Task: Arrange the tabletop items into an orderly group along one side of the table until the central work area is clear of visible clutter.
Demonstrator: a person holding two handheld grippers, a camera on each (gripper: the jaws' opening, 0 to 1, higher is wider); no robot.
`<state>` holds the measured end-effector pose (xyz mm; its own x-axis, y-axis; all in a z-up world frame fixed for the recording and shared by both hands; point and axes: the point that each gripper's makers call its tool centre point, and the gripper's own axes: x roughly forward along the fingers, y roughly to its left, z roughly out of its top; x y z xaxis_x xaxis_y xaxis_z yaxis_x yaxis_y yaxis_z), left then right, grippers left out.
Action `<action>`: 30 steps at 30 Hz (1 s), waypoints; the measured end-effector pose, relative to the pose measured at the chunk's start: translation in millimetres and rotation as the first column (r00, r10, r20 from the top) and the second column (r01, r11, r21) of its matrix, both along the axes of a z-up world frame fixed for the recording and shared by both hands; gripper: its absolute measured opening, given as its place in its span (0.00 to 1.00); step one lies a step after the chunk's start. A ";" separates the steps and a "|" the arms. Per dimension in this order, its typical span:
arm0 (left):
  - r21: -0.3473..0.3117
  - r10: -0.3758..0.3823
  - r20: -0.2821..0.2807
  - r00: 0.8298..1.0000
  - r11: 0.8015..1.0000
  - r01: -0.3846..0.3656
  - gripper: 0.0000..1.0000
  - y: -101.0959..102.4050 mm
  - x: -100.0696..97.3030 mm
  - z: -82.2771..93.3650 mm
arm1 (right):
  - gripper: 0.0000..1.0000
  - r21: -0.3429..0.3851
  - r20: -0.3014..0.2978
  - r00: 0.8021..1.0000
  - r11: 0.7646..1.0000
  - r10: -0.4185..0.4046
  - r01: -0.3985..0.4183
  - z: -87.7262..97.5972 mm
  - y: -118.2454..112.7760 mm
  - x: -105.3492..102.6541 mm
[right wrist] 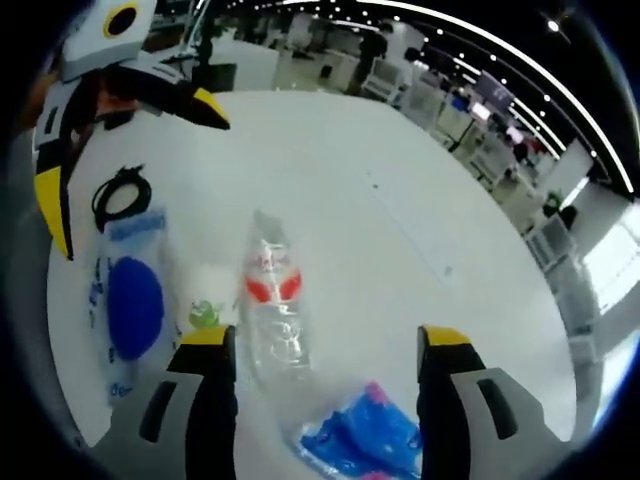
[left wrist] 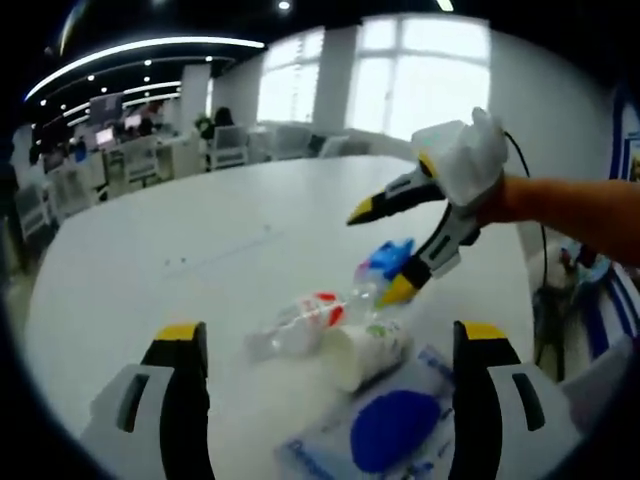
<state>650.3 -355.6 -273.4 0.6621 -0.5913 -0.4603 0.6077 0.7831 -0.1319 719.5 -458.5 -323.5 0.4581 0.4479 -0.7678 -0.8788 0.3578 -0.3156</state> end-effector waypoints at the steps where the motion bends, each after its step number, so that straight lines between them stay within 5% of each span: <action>1: -0.002 0.000 0.000 1.000 1.000 0.000 0.99 0.0 0.0 0.0 | 0.72 -0.005 0.000 1.000 1.000 0.007 -0.007 -1.1 0.9 0.6; 30: -0.025 0.010 -0.024 1.000 1.000 -0.010 0.98 1.3 1.3 -7.1 | 0.65 -0.011 -0.067 0.995 0.997 0.074 -0.075 -30.6 35.6 9.7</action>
<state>651.6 -354.3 -280.5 0.6572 -0.5961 -0.4613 0.5963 0.7855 -0.1655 729.1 -422.9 -354.1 0.3716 0.4680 -0.8018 -0.9221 0.2865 -0.2601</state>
